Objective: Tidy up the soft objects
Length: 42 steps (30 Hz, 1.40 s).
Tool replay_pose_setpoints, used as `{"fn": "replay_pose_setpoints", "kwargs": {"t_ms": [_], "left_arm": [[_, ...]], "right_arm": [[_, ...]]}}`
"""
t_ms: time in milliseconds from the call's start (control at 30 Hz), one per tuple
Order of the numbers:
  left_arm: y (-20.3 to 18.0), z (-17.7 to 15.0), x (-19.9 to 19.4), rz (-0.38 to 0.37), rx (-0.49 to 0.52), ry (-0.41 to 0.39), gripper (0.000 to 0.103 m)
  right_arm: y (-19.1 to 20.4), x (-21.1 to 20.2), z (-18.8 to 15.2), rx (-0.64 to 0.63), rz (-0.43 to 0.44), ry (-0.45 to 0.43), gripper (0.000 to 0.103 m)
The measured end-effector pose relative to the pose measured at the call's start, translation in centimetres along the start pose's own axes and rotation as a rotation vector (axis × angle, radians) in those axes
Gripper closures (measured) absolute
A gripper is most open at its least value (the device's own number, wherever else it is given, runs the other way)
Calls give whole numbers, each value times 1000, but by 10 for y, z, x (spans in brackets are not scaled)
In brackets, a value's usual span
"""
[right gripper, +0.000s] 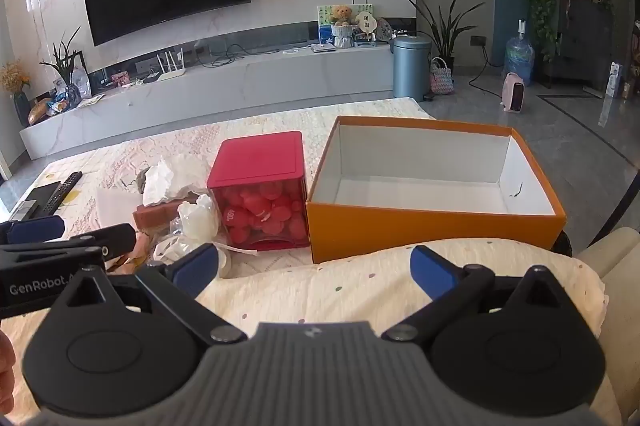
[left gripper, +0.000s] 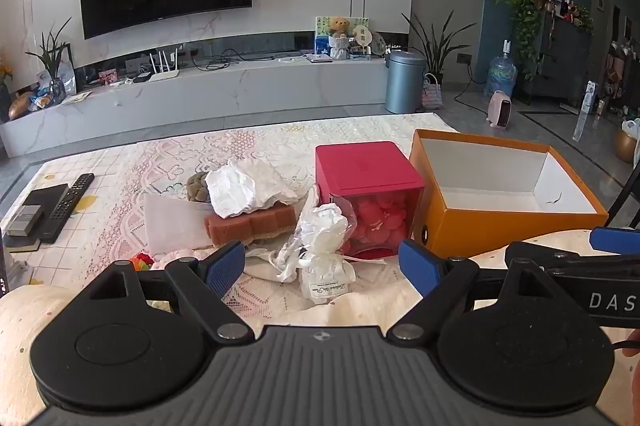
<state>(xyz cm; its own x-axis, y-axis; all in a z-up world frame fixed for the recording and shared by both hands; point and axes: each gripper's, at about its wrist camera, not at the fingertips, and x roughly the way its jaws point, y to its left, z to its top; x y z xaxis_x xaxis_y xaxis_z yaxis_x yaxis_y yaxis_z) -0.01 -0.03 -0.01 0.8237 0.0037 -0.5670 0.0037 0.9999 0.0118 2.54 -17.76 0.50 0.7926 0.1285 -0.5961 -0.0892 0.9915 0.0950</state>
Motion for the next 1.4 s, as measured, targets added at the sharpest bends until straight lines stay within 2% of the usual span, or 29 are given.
{"fn": "replay_pose_setpoints", "kwargs": {"t_ms": [333,467,1033,1400], "left_arm": [[3,-3,0,-4,-26,10,2],[7,0,3,-4,-35,25,2],[9,-1,5,-1,-39,29,1],[8,-3,7,2,-47,33,1]], "right_arm": [[3,-6,0,-9,-1,6,3],[5,6,-1,-11,1,19,3],[9,8,-1,-38,-8,40,3],[7,7,-4,-32,15,31,3]]}}
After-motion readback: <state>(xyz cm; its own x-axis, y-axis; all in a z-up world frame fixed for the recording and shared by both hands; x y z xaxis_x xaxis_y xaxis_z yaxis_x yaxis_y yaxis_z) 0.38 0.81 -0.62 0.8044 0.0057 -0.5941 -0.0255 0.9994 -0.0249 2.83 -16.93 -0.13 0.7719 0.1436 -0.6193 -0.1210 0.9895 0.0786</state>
